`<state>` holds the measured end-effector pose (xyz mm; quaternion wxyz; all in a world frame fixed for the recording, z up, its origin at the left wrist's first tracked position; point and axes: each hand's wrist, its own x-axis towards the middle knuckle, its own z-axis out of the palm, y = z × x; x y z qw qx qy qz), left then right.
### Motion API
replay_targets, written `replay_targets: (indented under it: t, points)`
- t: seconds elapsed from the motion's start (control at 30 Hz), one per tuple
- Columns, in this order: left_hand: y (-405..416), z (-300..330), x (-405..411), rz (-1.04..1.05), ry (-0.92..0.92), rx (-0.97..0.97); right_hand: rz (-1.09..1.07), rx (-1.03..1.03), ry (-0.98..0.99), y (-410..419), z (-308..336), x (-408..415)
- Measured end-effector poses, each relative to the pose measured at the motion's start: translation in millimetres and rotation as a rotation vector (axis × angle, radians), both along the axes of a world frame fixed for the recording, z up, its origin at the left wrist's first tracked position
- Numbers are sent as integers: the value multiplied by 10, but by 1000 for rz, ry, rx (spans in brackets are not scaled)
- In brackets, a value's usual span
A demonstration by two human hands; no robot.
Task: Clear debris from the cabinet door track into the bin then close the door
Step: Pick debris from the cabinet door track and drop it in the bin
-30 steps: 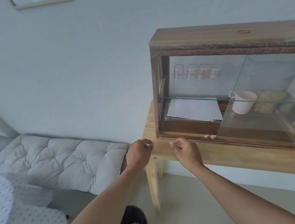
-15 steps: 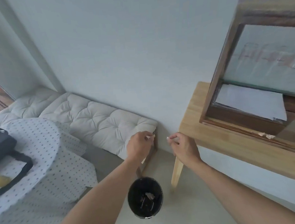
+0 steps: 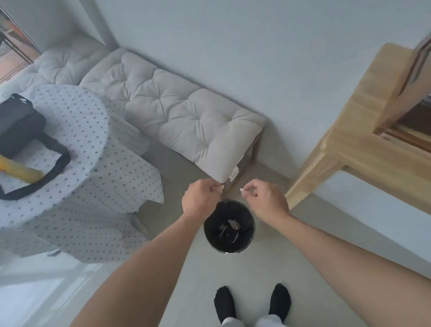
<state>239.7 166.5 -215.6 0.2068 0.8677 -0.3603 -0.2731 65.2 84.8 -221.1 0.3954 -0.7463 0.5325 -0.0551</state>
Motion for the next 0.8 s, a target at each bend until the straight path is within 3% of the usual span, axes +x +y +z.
replay_targets:
  t: [0.43,0.8]
  points:
    - [107,-927,56,-25,23,174,125,78,173,82,-1023,76]
    - [59,-231,87,-37,-25,97,12,-1,97,-25,-273,-218]
